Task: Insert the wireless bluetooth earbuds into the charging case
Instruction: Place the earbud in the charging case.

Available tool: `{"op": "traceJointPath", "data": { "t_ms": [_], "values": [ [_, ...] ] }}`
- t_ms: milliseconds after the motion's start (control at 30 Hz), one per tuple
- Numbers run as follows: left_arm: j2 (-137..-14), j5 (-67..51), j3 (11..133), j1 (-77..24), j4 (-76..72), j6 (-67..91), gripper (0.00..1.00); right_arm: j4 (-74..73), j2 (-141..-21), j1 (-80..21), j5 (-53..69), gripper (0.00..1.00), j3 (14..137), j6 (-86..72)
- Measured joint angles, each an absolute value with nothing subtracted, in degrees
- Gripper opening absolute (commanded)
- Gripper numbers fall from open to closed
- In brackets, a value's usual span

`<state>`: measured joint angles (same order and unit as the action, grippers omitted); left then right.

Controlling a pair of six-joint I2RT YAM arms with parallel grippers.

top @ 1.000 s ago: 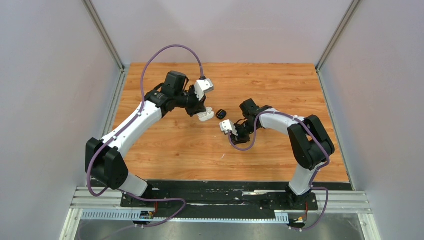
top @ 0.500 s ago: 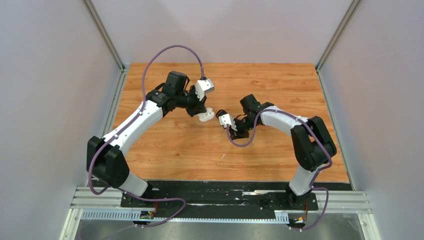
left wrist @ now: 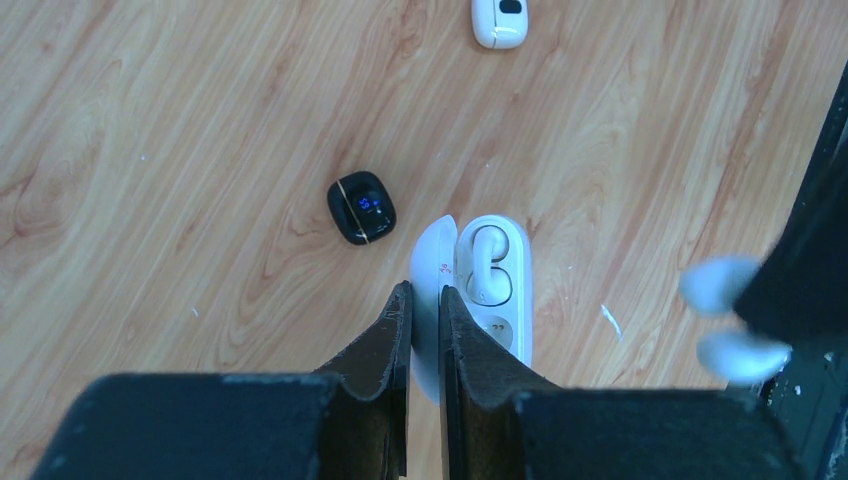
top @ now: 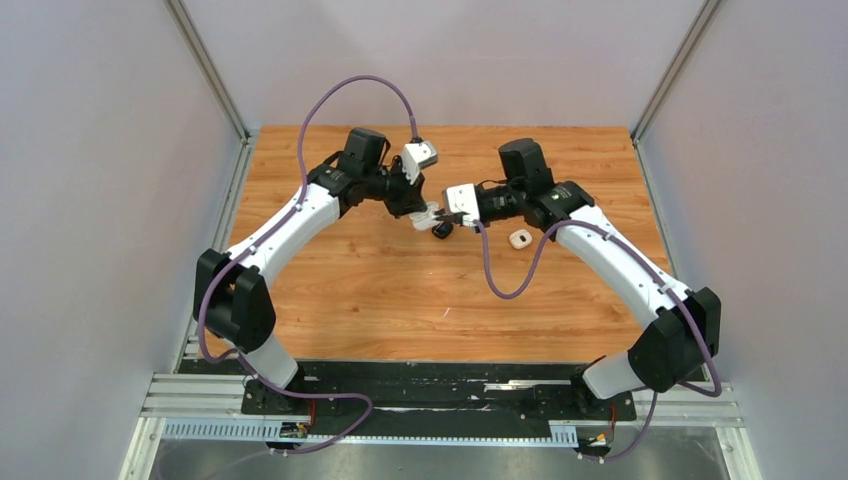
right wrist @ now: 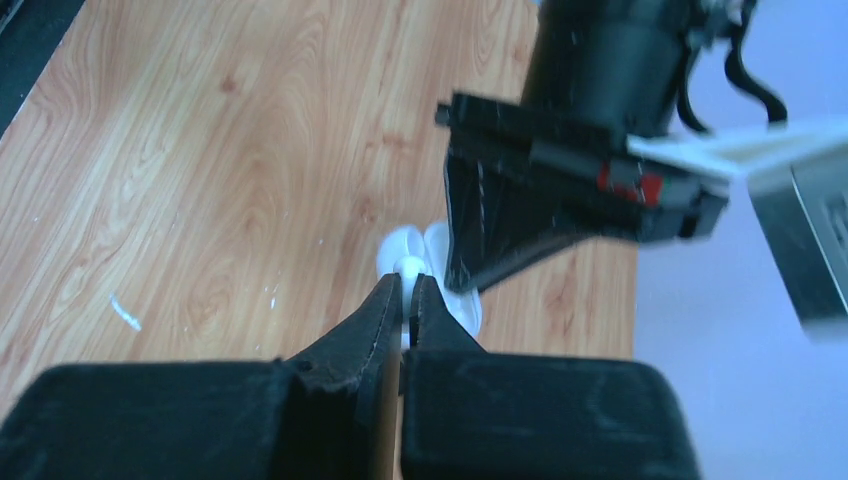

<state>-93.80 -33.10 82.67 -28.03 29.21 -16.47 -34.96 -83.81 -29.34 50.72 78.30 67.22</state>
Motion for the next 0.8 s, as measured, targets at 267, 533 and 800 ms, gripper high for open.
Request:
{"op": "traceJointPath", "data": {
  "t_ms": [267,533,800],
  "values": [
    [-94.11,-34.70,83.83,-28.42,29.15,-16.25,0.00,-30.70,-87.15,-33.85,50.48,0.00,79.07,67.77],
    [-94.02,-35.79,83.83,-30.06,30.94,-17.74,0.00,-30.50,-89.71,-33.85,49.36,0.00,79.50,68.95],
    [-93.12,-35.31,83.83,-30.68,32.21,-20.36,0.00,-32.05,-90.83,-33.85,48.62,0.00,81.76,69.56]
  ]
}}
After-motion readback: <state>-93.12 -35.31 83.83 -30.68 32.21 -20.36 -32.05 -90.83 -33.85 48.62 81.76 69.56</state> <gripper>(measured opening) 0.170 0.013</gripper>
